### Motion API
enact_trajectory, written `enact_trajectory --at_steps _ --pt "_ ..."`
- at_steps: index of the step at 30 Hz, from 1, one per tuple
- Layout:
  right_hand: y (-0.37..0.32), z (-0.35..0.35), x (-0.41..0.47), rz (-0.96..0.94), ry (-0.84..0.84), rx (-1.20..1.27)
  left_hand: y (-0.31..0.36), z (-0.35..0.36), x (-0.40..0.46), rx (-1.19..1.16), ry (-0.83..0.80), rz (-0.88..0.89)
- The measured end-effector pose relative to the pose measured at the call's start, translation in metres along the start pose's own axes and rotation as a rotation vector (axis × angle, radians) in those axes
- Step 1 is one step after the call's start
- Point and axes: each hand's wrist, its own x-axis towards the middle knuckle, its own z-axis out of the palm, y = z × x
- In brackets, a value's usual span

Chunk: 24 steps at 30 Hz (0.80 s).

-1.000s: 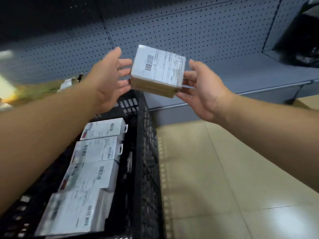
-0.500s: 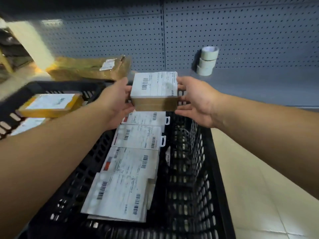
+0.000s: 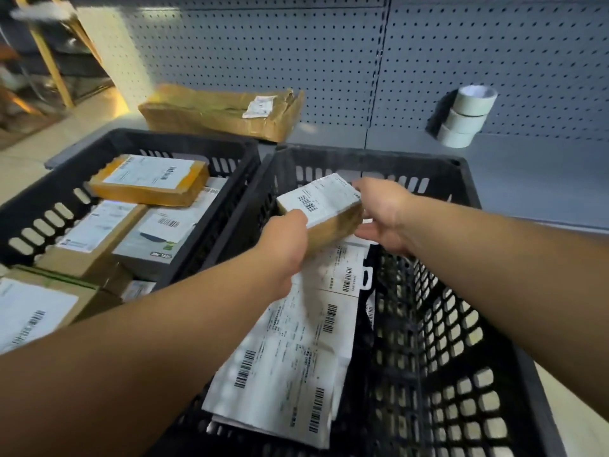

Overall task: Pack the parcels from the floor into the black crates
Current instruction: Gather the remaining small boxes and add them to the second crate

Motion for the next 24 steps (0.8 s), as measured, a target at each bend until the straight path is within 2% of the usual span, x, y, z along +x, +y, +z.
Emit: enact_trajectory --at_steps 4,9,17,24 --pt "-0.004 0.019 0.008 -0.003 0.008 -0.007 -0.008 0.004 0.005 -0.038 0.038 -0.029" --pt "-0.004 0.038 0.014 -0.052 -0.034 0.03 -0.005 0.009 0.005 -0.128 -0.039 -0.088" --pt "0.003 0.044 0.013 -0.076 -0.127 0.117 -0.004 0.01 0.003 -0.164 0.044 -0.06" --pt "0.005 0.043 0.008 -0.028 -0.181 0.014 0.001 0.012 0.005 -0.126 0.146 -0.101"
